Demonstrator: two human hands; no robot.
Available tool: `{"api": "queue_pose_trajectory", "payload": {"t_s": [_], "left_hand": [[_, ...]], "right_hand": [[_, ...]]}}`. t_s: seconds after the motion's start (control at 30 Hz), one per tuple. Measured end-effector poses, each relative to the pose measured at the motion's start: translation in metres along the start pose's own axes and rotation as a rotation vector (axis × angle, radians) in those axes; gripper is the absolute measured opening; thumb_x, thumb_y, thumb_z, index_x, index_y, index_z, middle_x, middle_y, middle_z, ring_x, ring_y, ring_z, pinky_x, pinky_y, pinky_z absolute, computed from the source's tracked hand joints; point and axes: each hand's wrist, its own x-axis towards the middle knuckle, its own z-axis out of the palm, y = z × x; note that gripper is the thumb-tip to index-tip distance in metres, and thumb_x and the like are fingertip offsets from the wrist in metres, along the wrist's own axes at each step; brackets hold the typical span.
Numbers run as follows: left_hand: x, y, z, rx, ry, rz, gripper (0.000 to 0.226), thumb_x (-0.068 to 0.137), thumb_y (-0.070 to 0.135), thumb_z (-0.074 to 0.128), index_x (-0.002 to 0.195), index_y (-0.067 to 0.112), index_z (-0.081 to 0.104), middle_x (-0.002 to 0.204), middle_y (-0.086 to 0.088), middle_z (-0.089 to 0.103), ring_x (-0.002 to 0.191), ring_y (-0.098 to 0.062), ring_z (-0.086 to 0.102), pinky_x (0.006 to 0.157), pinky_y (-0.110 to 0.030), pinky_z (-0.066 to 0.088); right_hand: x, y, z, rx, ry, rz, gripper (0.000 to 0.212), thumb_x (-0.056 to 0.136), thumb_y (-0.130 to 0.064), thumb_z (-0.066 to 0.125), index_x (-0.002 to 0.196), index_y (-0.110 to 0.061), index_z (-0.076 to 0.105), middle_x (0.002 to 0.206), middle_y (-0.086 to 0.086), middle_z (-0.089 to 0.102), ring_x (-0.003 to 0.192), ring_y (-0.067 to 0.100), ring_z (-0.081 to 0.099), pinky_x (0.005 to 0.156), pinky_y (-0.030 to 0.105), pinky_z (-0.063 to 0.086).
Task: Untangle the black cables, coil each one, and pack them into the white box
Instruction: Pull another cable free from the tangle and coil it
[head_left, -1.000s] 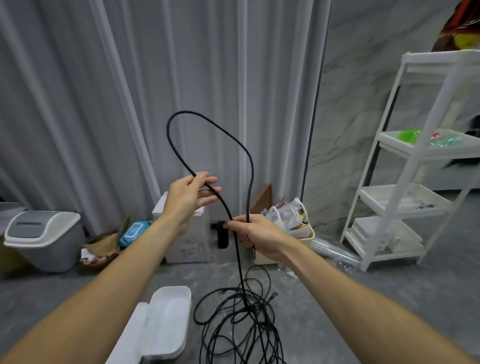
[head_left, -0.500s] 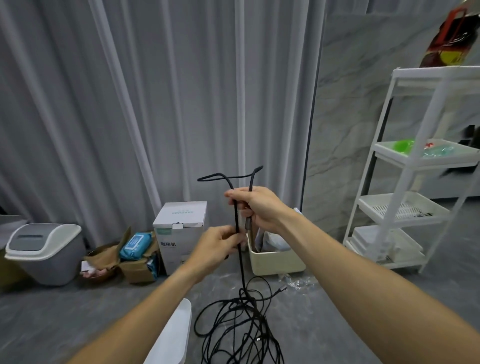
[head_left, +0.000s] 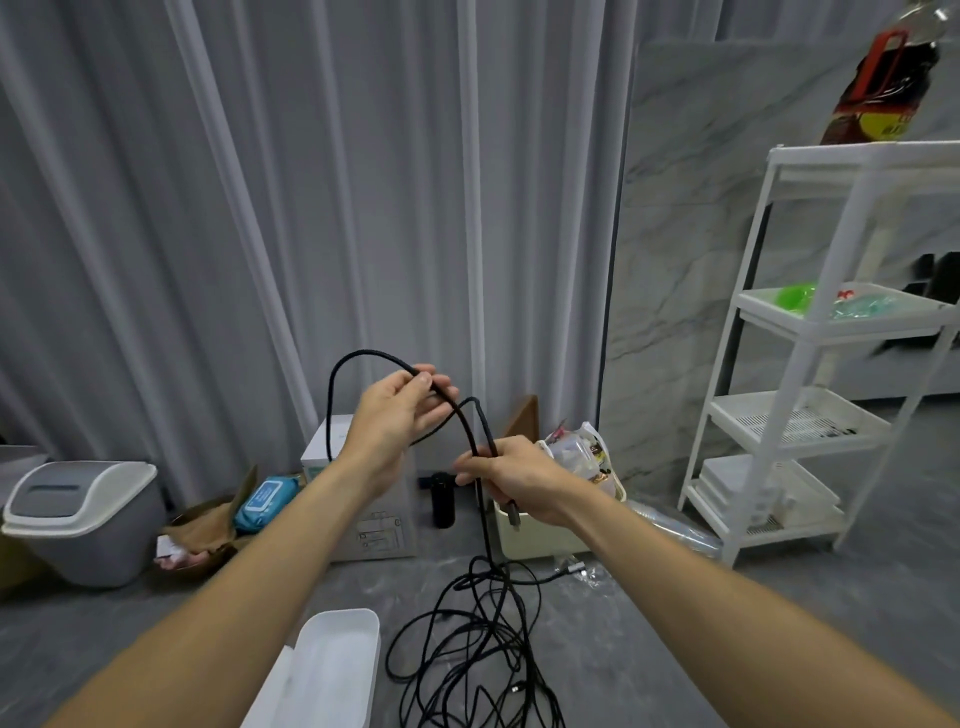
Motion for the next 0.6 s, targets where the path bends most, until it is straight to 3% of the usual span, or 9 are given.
{"api": "queue_pose_trajectory", "payload": {"t_s": [0.1,0.2,0.3,0.4,0.5,0.6], "left_hand": [[0.002,0.002,-0.003,-0.085,0.026,0.009,0.014,0.104,0.011,0.047,0.106,0.005,0.059,0.098,-0.007,0.070,0.090,-0.018,0.072,0.079,-0.026,0.060],[-0.006,-0.013,-0.008,0.000,-0.011,-0.047,0.021,0.101,0.014,0.053,0.115,0.001,0.062,0.107,-0.011,0.070,0.100,-0.022,0.070,0.083,-0.029,0.060],[-0.017,-0.034,-0.011,0.086,-0.014,-0.075,0.022,0.097,-0.001,0.053,0.116,0.004,0.063,0.111,-0.011,0.070,0.108,-0.023,0.067,0.089,-0.033,0.058],[-0.021,-0.051,-0.016,0.241,0.040,-0.088,0.041,0.087,-0.015,0.051,0.120,0.008,0.061,0.109,-0.005,0.068,0.107,-0.019,0.064,0.094,-0.034,0.054],[-0.029,-0.063,-0.020,0.458,-0.131,-0.147,0.038,0.086,-0.002,0.064,0.119,0.016,0.064,0.115,0.001,0.069,0.108,-0.012,0.063,0.097,-0.032,0.051],[-0.032,-0.072,-0.015,0.555,-0.288,-0.153,0.024,0.089,0.019,0.071,0.112,0.024,0.068,0.108,0.009,0.073,0.103,-0.007,0.067,0.093,-0.027,0.052]], "right_hand": [[0.005,-0.003,-0.001,0.014,0.077,-0.051,0.021,0.098,-0.015,0.060,0.095,0.003,0.070,0.062,-0.003,0.067,0.037,0.001,0.038,0.039,0.014,0.029],[0.011,-0.008,-0.002,0.033,0.127,-0.113,0.021,0.097,-0.016,0.061,0.098,0.001,0.073,0.085,0.009,0.071,0.046,0.003,0.043,0.044,0.014,0.030],[0.014,-0.013,-0.003,0.003,0.106,-0.151,0.017,0.096,-0.016,0.062,0.085,-0.012,0.073,0.082,0.004,0.072,0.046,-0.006,0.050,0.047,0.010,0.034],[0.016,-0.014,-0.004,0.003,0.111,-0.145,0.019,0.094,-0.018,0.064,0.080,-0.010,0.074,0.083,0.003,0.073,0.057,-0.001,0.050,0.058,0.018,0.034],[0.017,-0.016,-0.003,0.046,0.092,-0.125,0.018,0.094,-0.018,0.065,0.082,-0.010,0.074,0.082,0.004,0.073,0.062,0.006,0.047,0.059,0.020,0.036],[0.018,-0.019,-0.002,0.159,0.056,-0.108,0.012,0.093,-0.012,0.066,0.084,-0.009,0.072,0.080,0.004,0.072,0.058,0.006,0.043,0.049,0.015,0.036]]}}
